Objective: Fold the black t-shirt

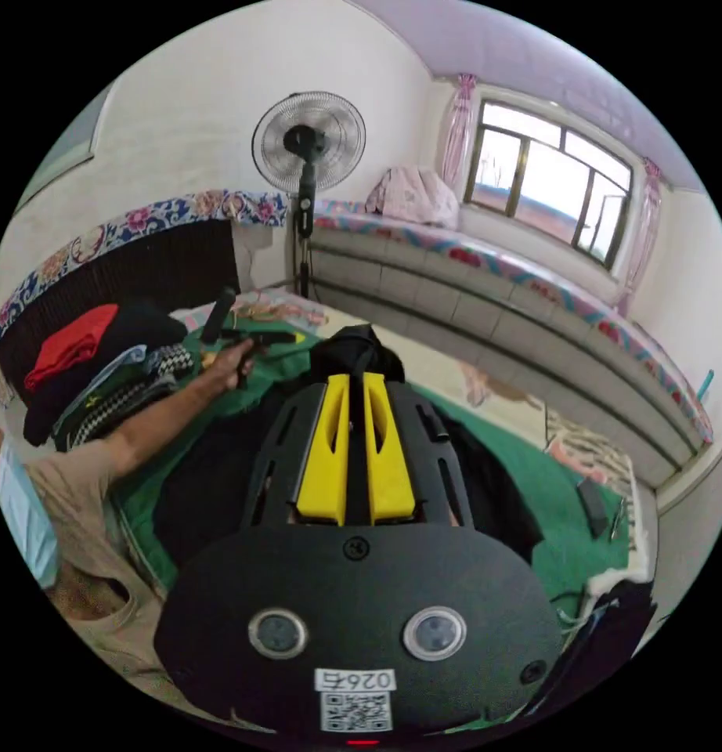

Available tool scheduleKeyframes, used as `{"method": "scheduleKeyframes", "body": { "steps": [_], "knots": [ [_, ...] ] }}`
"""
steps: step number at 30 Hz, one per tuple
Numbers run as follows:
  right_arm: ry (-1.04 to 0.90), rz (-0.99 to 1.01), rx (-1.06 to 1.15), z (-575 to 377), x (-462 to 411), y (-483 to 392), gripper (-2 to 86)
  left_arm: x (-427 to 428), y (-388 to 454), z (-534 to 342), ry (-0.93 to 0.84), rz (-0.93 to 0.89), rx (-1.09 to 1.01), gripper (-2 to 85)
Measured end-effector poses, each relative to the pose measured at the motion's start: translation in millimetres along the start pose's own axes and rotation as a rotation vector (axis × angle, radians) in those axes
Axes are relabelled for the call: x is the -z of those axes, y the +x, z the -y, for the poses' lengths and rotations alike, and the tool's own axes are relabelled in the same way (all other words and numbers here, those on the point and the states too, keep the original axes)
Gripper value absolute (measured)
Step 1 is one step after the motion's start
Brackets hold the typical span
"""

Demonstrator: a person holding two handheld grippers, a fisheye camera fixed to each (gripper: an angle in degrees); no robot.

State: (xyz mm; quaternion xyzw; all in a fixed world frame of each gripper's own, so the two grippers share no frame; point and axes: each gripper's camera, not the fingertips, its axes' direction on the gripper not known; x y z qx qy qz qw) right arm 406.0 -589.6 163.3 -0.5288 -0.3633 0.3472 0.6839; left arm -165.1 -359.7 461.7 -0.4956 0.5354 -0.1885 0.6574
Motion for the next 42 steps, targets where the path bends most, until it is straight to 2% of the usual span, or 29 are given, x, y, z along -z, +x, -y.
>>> {"method": "scheduleKeyframes", "body": {
  "steps": [2, 5, 7, 11, 16, 17, 19, 21, 23, 26, 27, 32, 35, 38, 42],
  "knots": [
    [-0.252, 0.167, -0.063, -76, -11, -6, 4.3, 4, 11, -13, -0.075, 0.004, -0.026, -0.8],
    [-0.323, 0.384, -0.201, -143, -9, 6, 6.8, 6, 25, -41, -0.175, -0.093, -0.012, 0.1],
    [-0.317, 0.33, -0.208, -161, -4, 11, 6.9, 2, 42, -63, -0.232, -0.18, 0.018, 2.8],
    [-0.361, 0.2, -0.126, -166, -27, 20, 9.2, -15, 74, -87, -0.363, -0.235, 0.037, 6.6],
    [-0.482, 0.418, -0.165, -182, -93, 31, 14.0, -41, 90, -97, -0.455, -0.21, 0.076, 10.0],
    [-0.527, 0.397, -0.156, -189, -110, 34, 11.1, -43, 86, -96, -0.45, -0.225, 0.098, 10.3],
    [-0.475, 0.354, -0.189, -196, -107, 53, 3.6, -49, 67, -91, -0.42, -0.301, 0.201, 11.1],
    [-0.387, 0.477, -0.275, -201, -87, 80, 0.8, -49, 52, -85, -0.382, -0.341, 0.259, 12.1],
    [-0.166, 0.752, -0.415, -215, -47, 122, 0.0, -47, 39, -79, -0.335, -0.347, 0.3, 12.8],
    [0.036, 1.028, -0.525, -245, -16, 159, 0.4, -45, 18, -71, -0.248, -0.315, 0.358, 13.9],
    [0.023, 1.066, -0.53, -250, -17, 162, 0.6, -49, 9, -68, -0.226, -0.326, 0.389, 14.6],
    [-0.434, 1.397, -0.371, -271, -78, 131, 1.9, -71, -12, -54, -0.176, -0.371, 0.487, 16.8],
    [-0.548, 1.42, -0.31, -284, -93, 107, 1.8, -75, -10, -33, -0.144, -0.279, 0.441, 17.6],
    [-0.551, 1.45, -0.328, -295, -99, 104, 1.8, -77, -11, -18, -0.057, -0.285, 0.413, 16.9],
    [-0.47, 1.452, -0.377, -302, -97, 120, 2.2, -66, -14, 0, 0.151, -0.277, 0.34, 18.2]
  ]
}}
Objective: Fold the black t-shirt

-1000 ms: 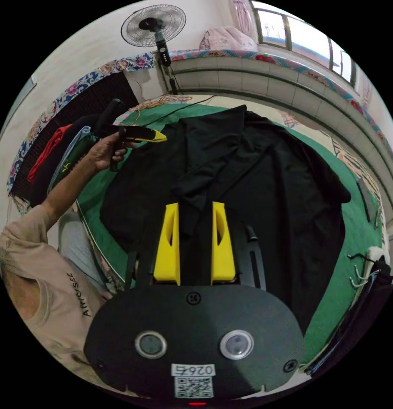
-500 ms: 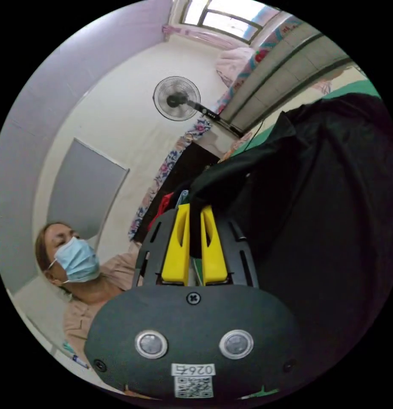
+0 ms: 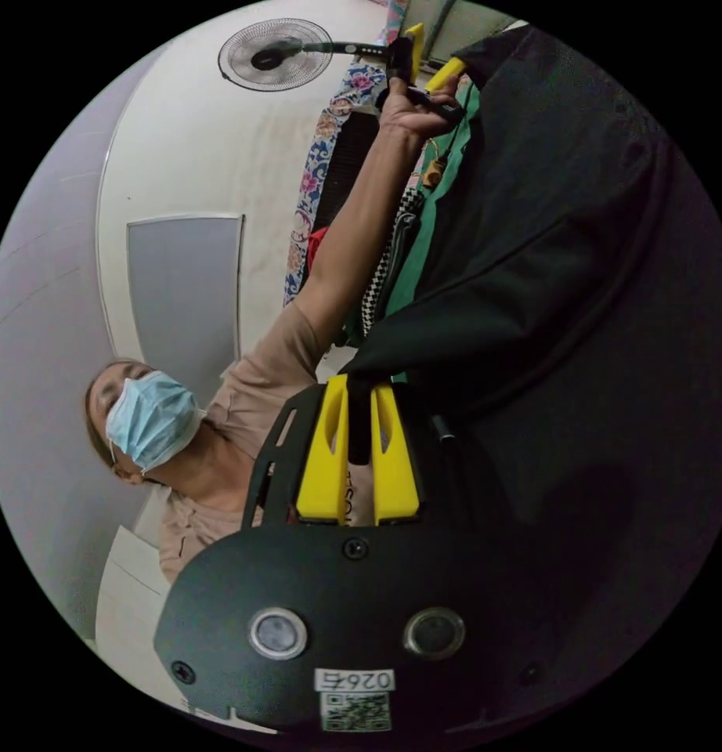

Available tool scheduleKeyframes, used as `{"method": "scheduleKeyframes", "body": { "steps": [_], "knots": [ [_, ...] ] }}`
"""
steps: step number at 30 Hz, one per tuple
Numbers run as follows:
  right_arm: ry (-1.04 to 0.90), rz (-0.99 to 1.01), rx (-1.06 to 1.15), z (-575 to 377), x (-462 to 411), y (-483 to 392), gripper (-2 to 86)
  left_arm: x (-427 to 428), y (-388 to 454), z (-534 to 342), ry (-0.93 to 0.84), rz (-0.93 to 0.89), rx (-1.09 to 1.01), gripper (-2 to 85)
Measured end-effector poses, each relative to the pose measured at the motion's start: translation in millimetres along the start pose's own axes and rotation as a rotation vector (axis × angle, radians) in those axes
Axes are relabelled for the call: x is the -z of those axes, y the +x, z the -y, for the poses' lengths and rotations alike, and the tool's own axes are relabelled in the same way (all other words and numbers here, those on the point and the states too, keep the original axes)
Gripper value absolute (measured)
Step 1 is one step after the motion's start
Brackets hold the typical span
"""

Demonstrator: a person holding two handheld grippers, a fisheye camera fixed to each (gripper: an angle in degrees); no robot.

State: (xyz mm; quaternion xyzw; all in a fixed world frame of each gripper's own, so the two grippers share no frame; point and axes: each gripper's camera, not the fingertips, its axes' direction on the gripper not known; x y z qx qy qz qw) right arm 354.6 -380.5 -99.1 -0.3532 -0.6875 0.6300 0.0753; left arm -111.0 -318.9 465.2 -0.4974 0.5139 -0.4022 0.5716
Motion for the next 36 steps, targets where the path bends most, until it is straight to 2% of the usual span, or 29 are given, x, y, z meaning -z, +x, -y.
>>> {"method": "scheduleKeyframes", "body": {
  "steps": [2, 6, 9, 13, 14, 17, 19, 22, 23, 26, 27, 29, 33, 36],
  "knots": [
    [0.029, -0.021, -0.015, -6, 7, 3, 2.7, 7, 2, 10, 0.084, 0.026, -0.05, 19.4],
    [-0.093, -0.067, -0.072, -8, -5, 14, 4.9, 0, -1, 22, 0.025, 0.093, -0.119, 17.6],
    [-0.218, -0.14, -0.096, -10, -26, 18, 5.9, -20, -5, 13, -0.127, 0.046, -0.144, 11.6],
    [-0.191, -0.198, -0.078, -18, -24, 8, 6.0, -63, 7, -35, -0.403, 0.002, -0.211, 0.8],
    [-0.192, -0.225, -0.079, -21, -21, 5, 6.0, -70, 11, -44, -0.434, 0.01, -0.234, 0.4],
    [-0.287, -0.315, -0.039, -28, -22, -11, 5.7, -104, 34, -84, -0.561, 0.107, -0.375, -0.7],
    [-0.324, -0.439, 0.009, -34, -20, -31, 4.2, -137, 49, -102, -0.638, 0.277, -0.494, -0.9],
    [-0.186, -0.661, 0.106, -47, -4, -69, 0.1, -181, 49, -102, -0.736, 0.511, -0.567, -1.0],
    [-0.093, -0.728, 0.143, -51, 3, -81, -0.5, -187, 47, -99, -0.753, 0.495, -0.552, -1.0],
    [0.118, -0.855, 0.23, -59, 2, -92, -1.1, -199, 31, -82, -0.757, 0.417, -0.395, -1.0],
    [0.124, -0.865, 0.242, -59, -2, -91, -1.2, -199, 26, -82, -0.742, 0.401, -0.339, -1.0],
    [0.095, -0.861, 0.273, -54, -25, -85, -1.2, -189, 29, -88, -0.668, 0.396, -0.319, -1.0],
    [0.042, -0.811, 0.346, -48, -60, -82, -0.3, -141, 61, -129, -0.513, 0.237, -0.368, -1.0],
    [-0.156, -0.833, 0.266, -38, -81, -66, -0.7, -104, 82, -181, -0.533, 0.201, -0.406, -0.9]
  ]
}}
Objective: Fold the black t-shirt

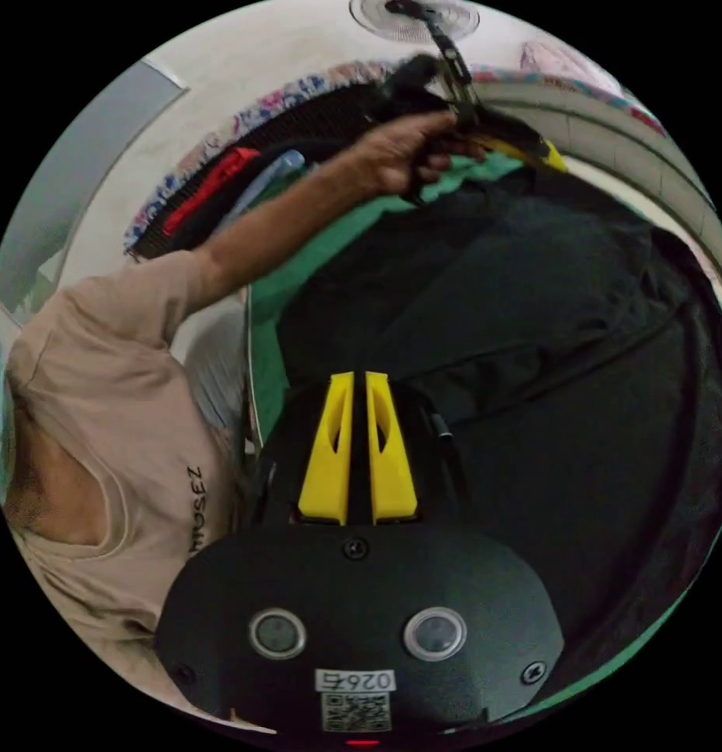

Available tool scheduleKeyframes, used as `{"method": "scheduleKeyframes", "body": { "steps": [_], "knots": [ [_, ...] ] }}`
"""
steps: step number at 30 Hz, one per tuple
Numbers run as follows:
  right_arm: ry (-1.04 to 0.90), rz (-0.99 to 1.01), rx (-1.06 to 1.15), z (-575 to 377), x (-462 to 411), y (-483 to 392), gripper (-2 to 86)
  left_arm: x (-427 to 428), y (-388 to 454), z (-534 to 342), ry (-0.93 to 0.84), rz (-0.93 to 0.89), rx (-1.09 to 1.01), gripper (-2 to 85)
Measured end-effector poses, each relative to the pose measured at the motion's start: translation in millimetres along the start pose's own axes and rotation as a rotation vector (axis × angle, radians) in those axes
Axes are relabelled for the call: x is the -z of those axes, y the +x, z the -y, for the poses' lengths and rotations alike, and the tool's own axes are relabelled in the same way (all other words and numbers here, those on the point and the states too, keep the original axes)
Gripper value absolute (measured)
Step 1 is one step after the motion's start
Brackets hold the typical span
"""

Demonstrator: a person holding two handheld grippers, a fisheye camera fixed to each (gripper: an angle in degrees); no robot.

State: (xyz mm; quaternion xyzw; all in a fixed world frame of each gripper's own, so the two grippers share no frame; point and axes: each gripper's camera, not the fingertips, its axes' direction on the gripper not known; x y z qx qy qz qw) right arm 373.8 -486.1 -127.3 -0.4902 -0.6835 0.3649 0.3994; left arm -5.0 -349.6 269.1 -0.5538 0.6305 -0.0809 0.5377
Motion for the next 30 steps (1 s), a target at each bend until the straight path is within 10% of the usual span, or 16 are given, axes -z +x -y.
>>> {"method": "scheduleKeyframes", "body": {
  "steps": [5, 13, 19, 30],
  "knots": [
    [-0.293, -0.127, -0.104, -30, 28, 14, -0.9, 5, 36, -83, -0.127, -0.054, 0.022, -0.1],
    [0.022, 0.042, -0.186, -54, 90, 30, 1.7, -54, 48, -138, -0.339, -0.048, 0.116, 11.1],
    [-0.108, 0.136, -0.237, -56, 66, 52, 5.5, -109, 28, -124, -0.435, -0.013, 0.131, 0.2],
    [0.106, -0.326, -0.412, -112, 190, 91, 2.7, -34, 31, -86, 0.059, -0.178, -0.042, -0.8]
  ]
}}
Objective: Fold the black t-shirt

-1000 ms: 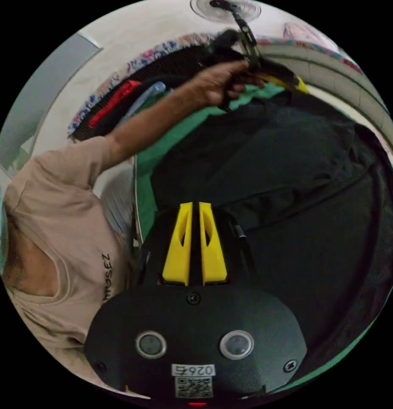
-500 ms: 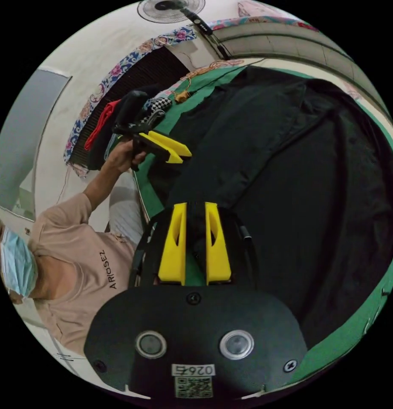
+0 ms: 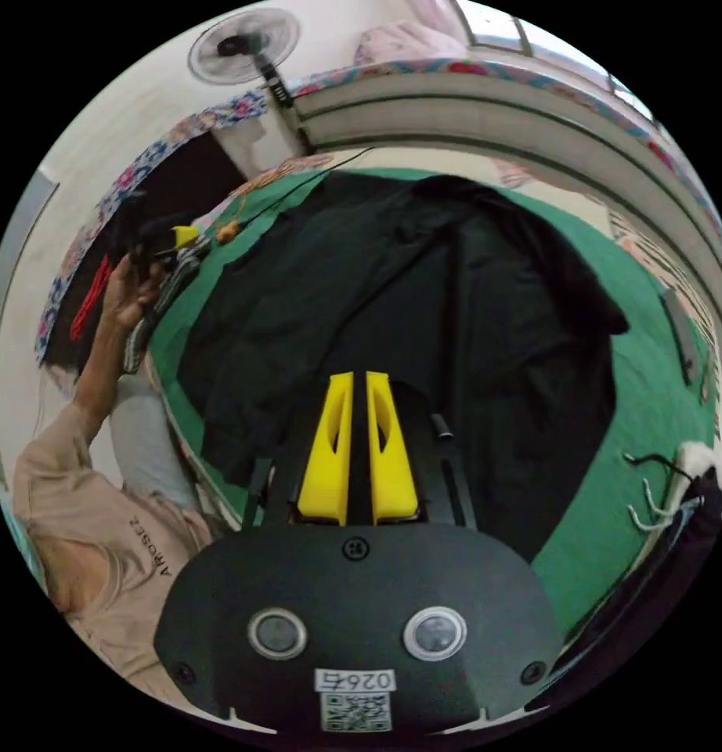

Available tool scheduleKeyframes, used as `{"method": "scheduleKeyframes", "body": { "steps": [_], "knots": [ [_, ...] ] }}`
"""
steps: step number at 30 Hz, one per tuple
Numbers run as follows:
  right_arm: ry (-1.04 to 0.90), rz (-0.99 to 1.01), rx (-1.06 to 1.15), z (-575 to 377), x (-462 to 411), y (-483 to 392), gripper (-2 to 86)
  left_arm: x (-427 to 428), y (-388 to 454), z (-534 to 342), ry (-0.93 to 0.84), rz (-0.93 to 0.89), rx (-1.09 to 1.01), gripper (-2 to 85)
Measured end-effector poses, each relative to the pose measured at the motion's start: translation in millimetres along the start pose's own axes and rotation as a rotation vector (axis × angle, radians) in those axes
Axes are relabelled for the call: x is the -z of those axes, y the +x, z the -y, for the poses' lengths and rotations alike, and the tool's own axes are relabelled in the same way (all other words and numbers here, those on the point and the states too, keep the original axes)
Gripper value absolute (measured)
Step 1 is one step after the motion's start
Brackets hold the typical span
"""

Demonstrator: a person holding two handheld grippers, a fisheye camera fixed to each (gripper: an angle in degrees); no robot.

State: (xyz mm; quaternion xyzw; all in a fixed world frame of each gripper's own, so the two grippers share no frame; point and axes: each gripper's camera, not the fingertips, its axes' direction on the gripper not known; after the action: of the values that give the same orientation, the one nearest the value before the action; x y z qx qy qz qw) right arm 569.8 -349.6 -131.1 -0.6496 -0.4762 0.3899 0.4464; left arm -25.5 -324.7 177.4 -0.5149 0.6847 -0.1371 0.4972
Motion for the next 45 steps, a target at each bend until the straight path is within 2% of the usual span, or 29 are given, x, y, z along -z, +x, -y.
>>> {"method": "scheduleKeyframes", "body": {
  "steps": [2, 5, 6, 8, 11, 13, 14, 16, 19, 22, 24, 27, 30, 32, 34, 37, 39, 41, 44, 45],
  "knots": [
    [0.101, -0.078, -0.145, -7, 26, 51, 2.9, -19, 1, 27, -0.014, 0.089, -0.085, -0.6],
    [0.194, -0.081, -0.325, -21, 51, 125, 4.5, -68, -15, 72, -0.077, 0.207, -0.166, 0.8],
    [0.214, -0.066, -0.356, -23, 55, 139, 5.0, -89, -24, 90, -0.088, 0.239, -0.179, 4.4],
    [0.277, 0.014, -0.44, -27, 65, 191, 11.3, -125, -38, 117, -0.12, 0.271, -0.197, 7.7],
    [0.275, 0.071, -0.424, -13, 63, 235, 19.6, -193, -63, 156, -0.21, 0.287, -0.19, 10.4],
    [0.214, 0.046, -0.375, 3, 55, 246, 15.4, -256, -87, 177, -0.352, 0.312, -0.157, 8.9],
    [0.181, -0.019, -0.344, 14, 53, 249, 7.9, -270, -94, 181, -0.372, 0.312, -0.143, 8.4],
    [0.214, -0.167, -0.371, 29, 62, 254, 2.7, -305, -114, 198, -0.358, 0.306, -0.092, 8.5],
    [0.307, -0.298, -0.44, 50, 85, 279, 1.7, -318, -130, 211, -0.237, 0.323, -0.046, 8.6],
    [0.22, -0.326, -0.494, 58, 90, 307, 5.3, -319, -133, 205, -0.22, 0.294, -0.085, 5.7],
    [0.216, -0.395, -0.498, 47, 95, 308, 8.0, -311, -131, 191, -0.205, 0.294, -0.125, 2.0],
    [0.209, -0.465, -0.41, 14, 104, 292, 7.1, -297, -122, 152, -0.166, 0.339, -0.199, -0.5],
    [0.226, -0.336, -0.271, -32, 104, 258, 5.0, -311, -126, 129, -0.193, 0.408, -0.215, -0.9],
    [0.157, -0.144, -0.216, -72, 90, 238, 3.4, -337, -140, 134, -0.287, 0.48, -0.207, -0.9],
    [0.074, -0.064, -0.215, -104, 82, 230, 2.2, -349, -164, 160, -0.297, 0.411, -0.106, -1.0],
    [0.071, -0.112, -0.247, -166, 98, 225, -0.1, -353, -175, 175, -0.254, 0.348, 0.038, -1.0],
    [0.019, -0.183, -0.3, -199, 111, 228, -0.4, -351, -156, 171, -0.182, 0.362, 0.007, -1.0],
    [0.05, -0.257, -0.366, -245, 129, 225, 0.1, -349, -129, 164, -0.112, 0.337, -0.066, -1.0],
    [0.166, -0.189, -0.404, -291, 148, 216, 3.9, -365, -83, 152, -0.056, 0.281, -0.149, -1.0],
    [0.186, -0.168, -0.414, -298, 150, 215, 5.2, -381, -64, 147, -0.081, 0.198, -0.174, -1.0]
  ]
}}
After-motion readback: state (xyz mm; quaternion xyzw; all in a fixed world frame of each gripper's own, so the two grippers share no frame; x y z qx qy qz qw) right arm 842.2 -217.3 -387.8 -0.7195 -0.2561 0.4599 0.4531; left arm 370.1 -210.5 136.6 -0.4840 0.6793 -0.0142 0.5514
